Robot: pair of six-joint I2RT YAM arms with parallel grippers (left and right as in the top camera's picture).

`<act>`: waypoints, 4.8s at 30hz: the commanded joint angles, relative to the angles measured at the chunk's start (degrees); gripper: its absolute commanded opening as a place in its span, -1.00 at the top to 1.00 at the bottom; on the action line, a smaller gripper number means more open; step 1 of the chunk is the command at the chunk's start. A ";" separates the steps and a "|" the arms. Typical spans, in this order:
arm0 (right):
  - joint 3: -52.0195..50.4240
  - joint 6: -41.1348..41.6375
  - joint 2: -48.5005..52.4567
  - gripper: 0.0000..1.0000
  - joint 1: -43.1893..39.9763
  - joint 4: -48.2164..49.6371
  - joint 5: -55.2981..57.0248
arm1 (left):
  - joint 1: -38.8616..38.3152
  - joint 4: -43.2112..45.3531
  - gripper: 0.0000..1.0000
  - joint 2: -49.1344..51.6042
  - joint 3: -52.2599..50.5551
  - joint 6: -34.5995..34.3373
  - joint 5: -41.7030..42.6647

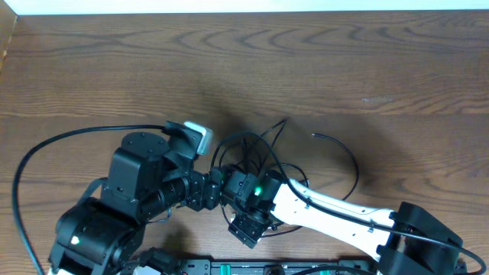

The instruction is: Untangle cables

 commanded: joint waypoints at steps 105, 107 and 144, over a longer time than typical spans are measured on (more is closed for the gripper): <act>10.95 9.86 -0.24 -0.64 -30.75 -0.96 19.74 | 18.82 -16.70 -0.61 -0.92 12.76 1.22 -4.68; 9.77 9.84 -0.24 -0.60 -31.45 0.00 20.35 | 18.82 -16.87 -0.61 -0.92 12.76 1.22 -4.68; 32.54 2.67 -10.12 0.98 -31.50 -13.51 20.11 | 18.82 -16.92 -0.61 -0.90 12.76 1.22 -4.68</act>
